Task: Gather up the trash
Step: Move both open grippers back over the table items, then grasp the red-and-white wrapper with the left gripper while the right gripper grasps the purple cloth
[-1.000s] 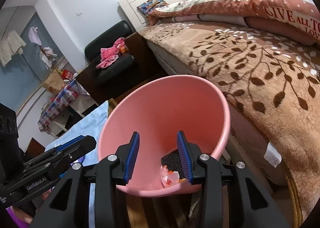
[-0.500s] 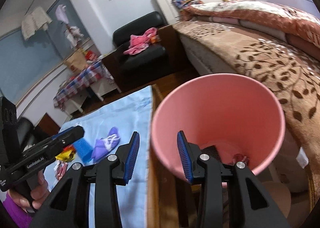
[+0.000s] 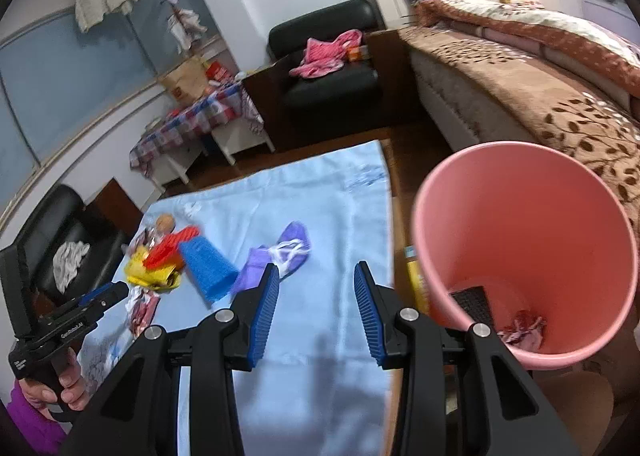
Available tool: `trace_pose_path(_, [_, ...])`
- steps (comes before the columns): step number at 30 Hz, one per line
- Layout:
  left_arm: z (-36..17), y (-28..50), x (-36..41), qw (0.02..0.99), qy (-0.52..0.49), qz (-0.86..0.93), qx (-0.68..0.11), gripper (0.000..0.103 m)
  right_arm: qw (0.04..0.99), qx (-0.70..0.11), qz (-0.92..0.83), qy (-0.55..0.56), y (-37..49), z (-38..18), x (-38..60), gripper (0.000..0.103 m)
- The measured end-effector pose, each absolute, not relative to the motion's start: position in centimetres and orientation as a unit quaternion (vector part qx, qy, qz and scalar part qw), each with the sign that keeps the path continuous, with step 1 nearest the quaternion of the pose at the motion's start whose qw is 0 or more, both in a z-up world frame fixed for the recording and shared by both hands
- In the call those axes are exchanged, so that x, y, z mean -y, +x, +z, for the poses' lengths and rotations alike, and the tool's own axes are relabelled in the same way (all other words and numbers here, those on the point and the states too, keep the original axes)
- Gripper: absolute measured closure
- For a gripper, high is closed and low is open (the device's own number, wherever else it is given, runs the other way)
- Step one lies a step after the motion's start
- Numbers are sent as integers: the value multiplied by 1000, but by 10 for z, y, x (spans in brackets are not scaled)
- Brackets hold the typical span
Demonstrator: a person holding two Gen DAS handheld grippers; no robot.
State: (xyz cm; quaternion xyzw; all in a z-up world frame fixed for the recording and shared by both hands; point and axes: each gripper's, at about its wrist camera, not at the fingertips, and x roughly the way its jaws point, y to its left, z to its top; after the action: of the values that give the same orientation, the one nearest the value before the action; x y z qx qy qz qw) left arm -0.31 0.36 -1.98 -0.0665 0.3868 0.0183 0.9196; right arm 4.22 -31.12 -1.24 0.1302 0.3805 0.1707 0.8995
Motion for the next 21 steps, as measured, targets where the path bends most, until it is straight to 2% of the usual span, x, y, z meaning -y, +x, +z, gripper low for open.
trace_pose_path(8, [-46,-6,-26,903,-96,27,-418,57,892,-397,189,99,46,-18,277,64])
trace_pose_path(14, [-57,-7,-35,898,-107,26,-427,58,890,-404,190,95,53,-21,263,58])
trace_pose_path(17, [-58,-7,-38,896,-124,14,-426,77,887,-408,192,95,59,-23,256,55])
trace_pose_path(21, [-54,-11,-41,901,-129,3,-415,83,883,-417,195,94,67,-26,241,53])
